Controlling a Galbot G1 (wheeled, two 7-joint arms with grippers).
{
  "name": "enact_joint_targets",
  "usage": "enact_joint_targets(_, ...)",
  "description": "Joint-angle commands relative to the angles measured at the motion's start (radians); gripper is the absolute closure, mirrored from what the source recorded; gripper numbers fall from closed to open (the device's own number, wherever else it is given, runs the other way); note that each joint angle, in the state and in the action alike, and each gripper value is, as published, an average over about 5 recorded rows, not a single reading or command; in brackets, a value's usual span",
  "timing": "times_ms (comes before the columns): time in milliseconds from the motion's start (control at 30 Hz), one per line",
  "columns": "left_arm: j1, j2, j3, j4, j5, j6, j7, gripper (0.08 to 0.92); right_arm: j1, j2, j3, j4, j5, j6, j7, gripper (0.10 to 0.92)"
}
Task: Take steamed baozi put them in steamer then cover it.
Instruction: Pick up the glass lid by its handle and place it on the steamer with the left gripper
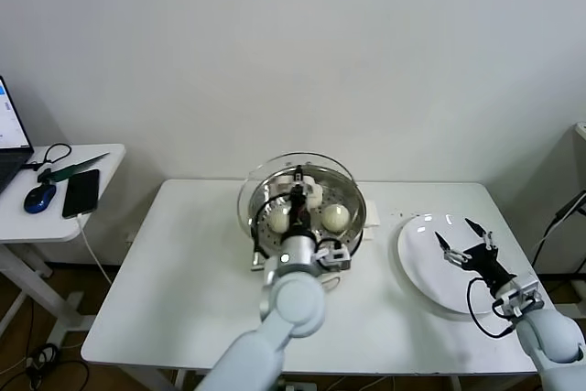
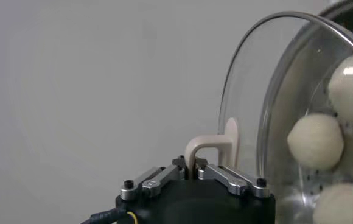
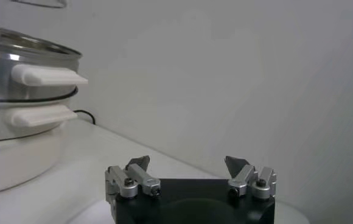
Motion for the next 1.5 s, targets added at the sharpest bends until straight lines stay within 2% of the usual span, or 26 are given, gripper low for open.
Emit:
enact_joint_targets(33,-0.030,-0.076,0.043,0.109,0.034,0.048,0.020,0.848,-0.005,0.007,0.007,-0.002,-0.007,0.003,-0.001,0.203)
enact_joint_targets(533,-0.050,-0.073,0.018,0.169,0.015,0.048,0.007,0.848,0.002,0.018,0.005,-0.006,-0.013,0.003,-0.006,0.203)
enact_joint_targets(1500,-0.066,-0.054,0.016,0.204,-0.005,0.048,-0.007,0.848,0.013,0.032,0.005,-0.011,-0.021,0.005,-0.020,0.203)
